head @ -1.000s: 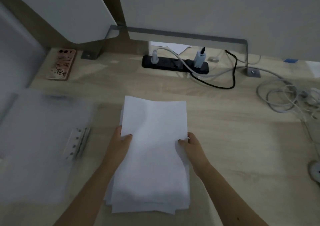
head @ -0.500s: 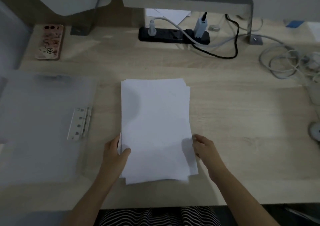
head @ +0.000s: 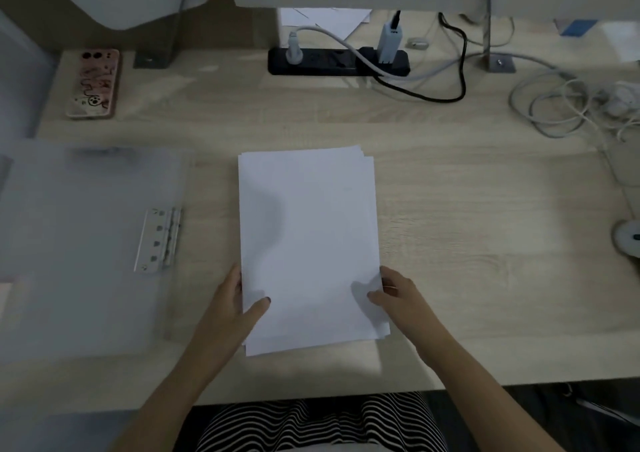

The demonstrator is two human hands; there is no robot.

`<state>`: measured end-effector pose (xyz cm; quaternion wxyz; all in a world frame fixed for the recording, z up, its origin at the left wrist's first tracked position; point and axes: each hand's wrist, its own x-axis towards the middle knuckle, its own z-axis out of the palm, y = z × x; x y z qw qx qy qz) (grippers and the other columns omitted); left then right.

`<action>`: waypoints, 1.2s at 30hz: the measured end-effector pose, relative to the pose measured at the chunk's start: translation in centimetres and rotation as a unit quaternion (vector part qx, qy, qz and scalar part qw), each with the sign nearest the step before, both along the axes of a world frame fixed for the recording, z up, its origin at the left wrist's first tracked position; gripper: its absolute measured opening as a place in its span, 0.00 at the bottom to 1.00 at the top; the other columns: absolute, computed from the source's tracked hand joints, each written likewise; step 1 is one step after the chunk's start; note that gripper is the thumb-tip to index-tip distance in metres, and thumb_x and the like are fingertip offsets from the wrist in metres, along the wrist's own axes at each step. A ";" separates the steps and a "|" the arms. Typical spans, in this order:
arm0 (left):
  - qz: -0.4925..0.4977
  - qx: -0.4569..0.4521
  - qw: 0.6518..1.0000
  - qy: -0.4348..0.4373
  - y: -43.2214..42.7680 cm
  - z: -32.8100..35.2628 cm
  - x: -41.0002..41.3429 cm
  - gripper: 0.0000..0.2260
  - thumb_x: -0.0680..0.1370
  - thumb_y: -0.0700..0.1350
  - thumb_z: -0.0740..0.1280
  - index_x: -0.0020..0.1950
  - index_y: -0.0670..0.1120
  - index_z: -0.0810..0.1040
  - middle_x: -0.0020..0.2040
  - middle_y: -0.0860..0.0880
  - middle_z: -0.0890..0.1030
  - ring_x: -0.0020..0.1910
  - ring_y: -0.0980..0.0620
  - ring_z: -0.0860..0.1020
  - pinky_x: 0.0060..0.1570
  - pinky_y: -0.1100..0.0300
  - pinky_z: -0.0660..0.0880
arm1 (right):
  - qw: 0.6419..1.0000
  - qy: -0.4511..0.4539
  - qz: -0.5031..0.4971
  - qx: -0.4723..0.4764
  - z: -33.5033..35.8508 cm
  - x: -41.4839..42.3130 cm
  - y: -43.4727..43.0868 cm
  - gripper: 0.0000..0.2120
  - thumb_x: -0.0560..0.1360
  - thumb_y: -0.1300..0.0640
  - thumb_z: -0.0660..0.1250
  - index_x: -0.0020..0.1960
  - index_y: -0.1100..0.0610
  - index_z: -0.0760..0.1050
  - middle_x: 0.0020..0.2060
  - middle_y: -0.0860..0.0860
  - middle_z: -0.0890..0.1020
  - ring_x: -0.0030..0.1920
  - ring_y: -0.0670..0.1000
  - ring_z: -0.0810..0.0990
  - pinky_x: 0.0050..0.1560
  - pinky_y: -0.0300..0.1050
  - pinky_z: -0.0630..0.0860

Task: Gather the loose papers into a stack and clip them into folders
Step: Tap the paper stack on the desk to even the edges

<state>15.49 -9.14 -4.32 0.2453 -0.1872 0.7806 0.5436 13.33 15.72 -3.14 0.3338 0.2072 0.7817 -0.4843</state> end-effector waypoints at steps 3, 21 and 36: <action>-0.161 -0.171 0.971 0.049 -0.2 -0.5 1.5 0.53 0.65 0.65 0.70 0.75 0.54 0.37 0.75 0.59 0.43 0.73 0.61 0.48 0.73 0.59 0.51 | 0.982 0.075 0.153 0.077 0.1 0.7 0.7 0.43 0.71 0.48 0.70 0.76 0.54 0.49 0.71 0.55 0.60 0.70 0.56 0.63 0.69 0.49 0.63; -0.211 -0.263 0.931 0.139 -1.8 -3.5 3.0 0.41 0.66 0.70 0.51 0.74 0.55 0.45 0.73 0.60 0.42 0.70 0.60 0.60 0.64 0.67 0.60 | 0.906 0.260 0.239 0.233 -4.5 4.5 0.4 0.45 0.69 0.46 0.72 0.75 0.50 0.46 0.71 0.59 0.64 0.70 0.57 0.66 0.64 0.49 0.71; 0.039 -0.131 0.989 0.063 -0.5 -0.7 -0.6 0.20 0.76 0.52 0.65 0.66 0.49 0.69 0.64 0.53 0.74 0.60 0.55 0.75 0.58 0.58 0.71 | 0.989 0.105 -0.103 0.022 -0.3 -1.4 0.4 0.27 0.77 0.56 0.64 0.73 0.57 0.59 0.58 0.49 0.74 0.64 0.50 0.72 0.58 0.41 0.67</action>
